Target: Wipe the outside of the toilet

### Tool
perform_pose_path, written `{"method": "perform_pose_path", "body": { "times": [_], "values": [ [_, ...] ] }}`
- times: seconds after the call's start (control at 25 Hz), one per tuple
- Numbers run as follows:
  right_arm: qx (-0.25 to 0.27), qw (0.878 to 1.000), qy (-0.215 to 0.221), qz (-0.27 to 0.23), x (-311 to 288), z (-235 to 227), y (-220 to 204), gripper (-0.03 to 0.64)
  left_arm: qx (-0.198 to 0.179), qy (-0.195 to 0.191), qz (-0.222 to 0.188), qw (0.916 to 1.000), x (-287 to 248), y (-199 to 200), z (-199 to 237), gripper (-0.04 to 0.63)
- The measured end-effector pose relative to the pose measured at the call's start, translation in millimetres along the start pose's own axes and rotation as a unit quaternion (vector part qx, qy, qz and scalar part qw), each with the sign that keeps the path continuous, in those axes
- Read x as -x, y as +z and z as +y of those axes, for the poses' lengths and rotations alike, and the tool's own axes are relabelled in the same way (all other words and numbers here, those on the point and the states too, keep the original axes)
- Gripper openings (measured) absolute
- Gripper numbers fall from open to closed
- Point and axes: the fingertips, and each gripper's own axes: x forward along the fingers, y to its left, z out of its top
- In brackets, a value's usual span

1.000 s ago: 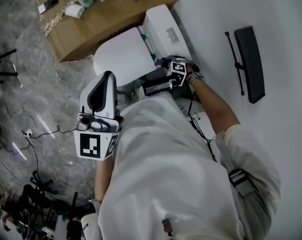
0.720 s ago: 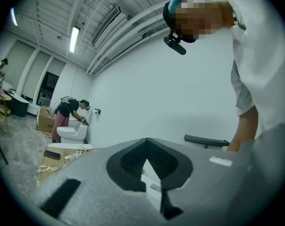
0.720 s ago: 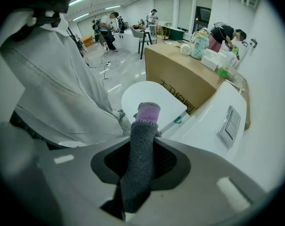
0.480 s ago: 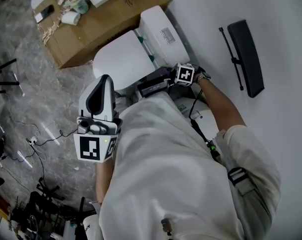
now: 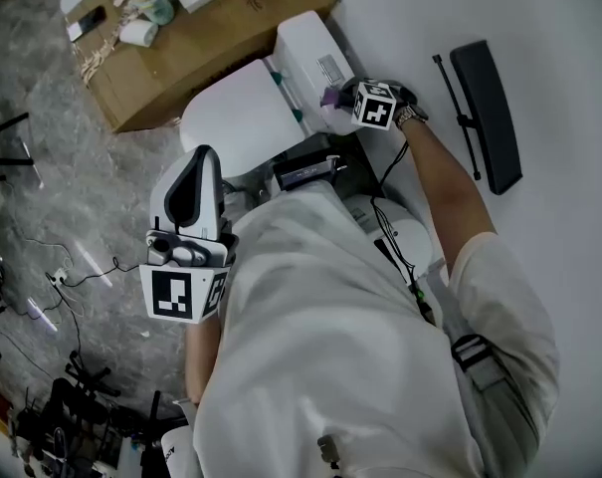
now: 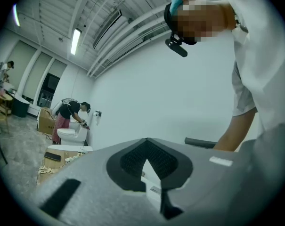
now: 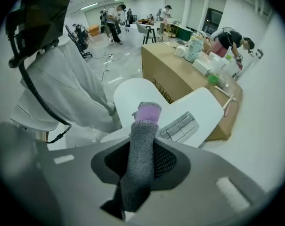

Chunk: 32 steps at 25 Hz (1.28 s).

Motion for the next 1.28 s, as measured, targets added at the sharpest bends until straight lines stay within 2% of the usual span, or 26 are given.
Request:
{"method": "perform_pose_path", "body": {
  "times": [0.32,0.48,0.72,0.96,1.12,1.28],
  "values": [
    [0.057,0.998,-0.007,0.028,-20,-24,-4,0.101,0.002,0.035,0.020,0.9992,12,-7,10,0.005],
    [0.037,0.999,-0.009,0.002,-22,-17,-6,0.100,0.008,0.037,0.021,0.9991,10,-11,10,0.005],
    [-0.011,0.999,-0.022,-0.021,-21,11,-16,0.100,0.010,0.014,0.014,0.9998,0,-11,-2,0.005],
    [-0.051,0.998,-0.014,-0.029,-17,45,-30,0.100,0.030,0.008,0.003,0.9995,-2,-9,9,0.005],
    [-0.068,0.998,0.013,-0.010,-16,69,-42,0.101,0.033,-0.004,0.005,0.9994,-2,-10,10,0.005],
    [-0.114,0.988,0.100,0.024,-16,98,-55,0.101,0.031,-0.015,0.002,0.9994,-1,-8,12,0.005]
  ]
}}
